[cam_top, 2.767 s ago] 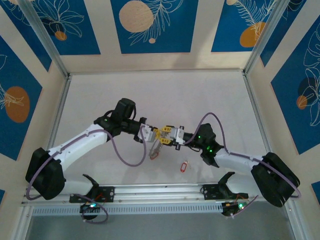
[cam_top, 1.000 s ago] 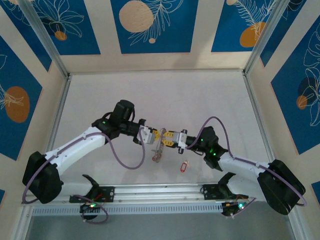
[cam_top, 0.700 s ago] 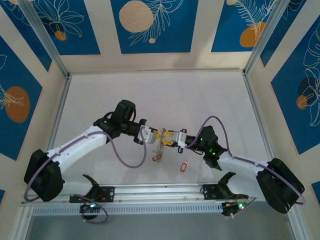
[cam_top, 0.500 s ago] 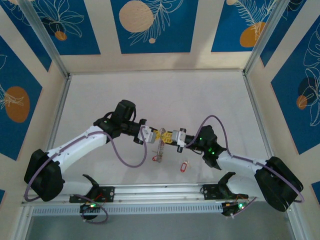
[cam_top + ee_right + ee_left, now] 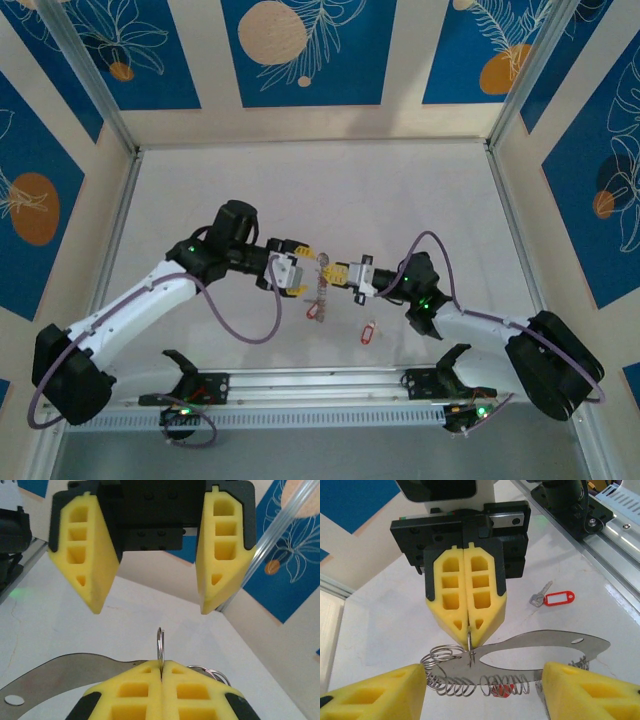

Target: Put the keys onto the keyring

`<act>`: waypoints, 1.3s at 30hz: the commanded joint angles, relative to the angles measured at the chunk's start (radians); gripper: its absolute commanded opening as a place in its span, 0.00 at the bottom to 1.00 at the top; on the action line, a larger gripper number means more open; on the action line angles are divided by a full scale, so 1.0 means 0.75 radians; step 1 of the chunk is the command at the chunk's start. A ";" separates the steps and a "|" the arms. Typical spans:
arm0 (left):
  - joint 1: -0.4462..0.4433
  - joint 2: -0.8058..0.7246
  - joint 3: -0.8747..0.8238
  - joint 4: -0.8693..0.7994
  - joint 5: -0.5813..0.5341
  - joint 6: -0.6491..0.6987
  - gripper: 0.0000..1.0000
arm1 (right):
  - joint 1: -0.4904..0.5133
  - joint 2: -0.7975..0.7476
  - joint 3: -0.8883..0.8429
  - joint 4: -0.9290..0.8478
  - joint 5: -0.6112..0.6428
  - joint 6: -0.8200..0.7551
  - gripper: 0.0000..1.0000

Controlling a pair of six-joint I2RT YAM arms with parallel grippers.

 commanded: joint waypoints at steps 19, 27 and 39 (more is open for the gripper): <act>-0.018 0.014 -0.027 0.040 0.140 0.030 0.34 | -0.026 0.047 0.066 0.156 -0.206 -0.073 0.00; -0.021 0.044 -0.050 0.080 0.148 0.028 0.25 | -0.027 0.060 0.070 0.173 -0.174 -0.037 0.00; -0.023 0.043 -0.101 0.284 0.154 -0.082 0.08 | -0.024 0.065 0.070 0.166 -0.150 -0.022 0.00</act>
